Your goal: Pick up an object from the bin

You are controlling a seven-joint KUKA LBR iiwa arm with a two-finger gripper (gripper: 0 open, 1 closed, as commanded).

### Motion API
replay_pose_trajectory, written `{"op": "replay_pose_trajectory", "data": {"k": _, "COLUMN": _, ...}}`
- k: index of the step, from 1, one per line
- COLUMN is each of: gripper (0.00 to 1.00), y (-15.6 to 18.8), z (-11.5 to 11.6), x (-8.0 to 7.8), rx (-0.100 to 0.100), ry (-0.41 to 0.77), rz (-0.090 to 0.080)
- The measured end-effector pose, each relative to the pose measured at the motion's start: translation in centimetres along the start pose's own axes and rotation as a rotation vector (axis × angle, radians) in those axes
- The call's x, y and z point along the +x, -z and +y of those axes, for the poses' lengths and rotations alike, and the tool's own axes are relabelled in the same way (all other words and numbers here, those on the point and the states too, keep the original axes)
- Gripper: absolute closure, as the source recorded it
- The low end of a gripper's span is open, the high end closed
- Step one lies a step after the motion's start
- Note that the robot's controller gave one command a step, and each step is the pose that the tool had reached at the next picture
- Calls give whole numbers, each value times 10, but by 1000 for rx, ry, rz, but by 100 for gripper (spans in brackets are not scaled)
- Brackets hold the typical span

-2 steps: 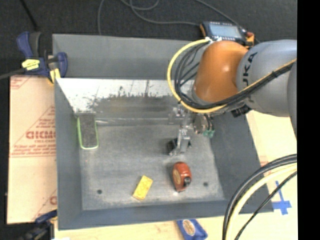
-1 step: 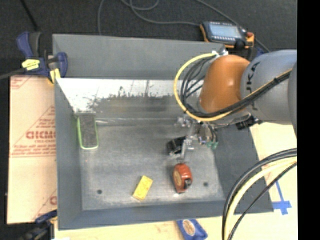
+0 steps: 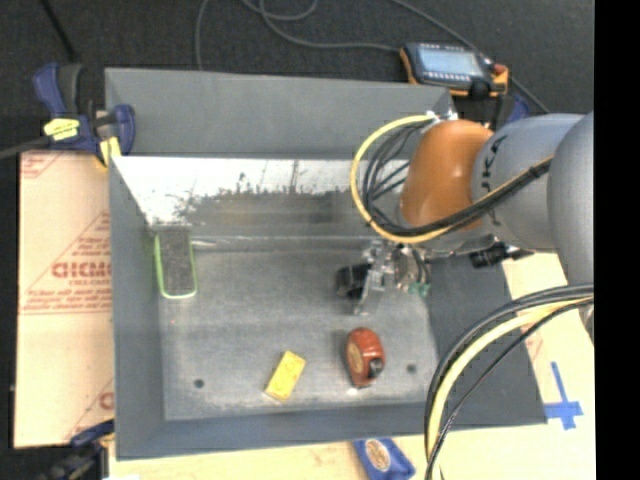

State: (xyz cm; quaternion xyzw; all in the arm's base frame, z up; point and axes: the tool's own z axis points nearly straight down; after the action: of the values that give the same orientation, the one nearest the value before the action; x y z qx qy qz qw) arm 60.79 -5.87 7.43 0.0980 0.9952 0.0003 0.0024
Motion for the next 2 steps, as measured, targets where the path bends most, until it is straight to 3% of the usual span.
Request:
{"op": "replay_pose_trajectory", "data": {"k": 1, "gripper": 100, "y": 0, "z": 0, "x": 0, "rx": 0, "ry": 0, "rz": 0}}
{"op": "replay_pose_trajectory", "data": {"k": 2, "gripper": 100, "y": 17, "z": -2, "x": 14, "rx": 2, "ry": 4, "rz": 5}}
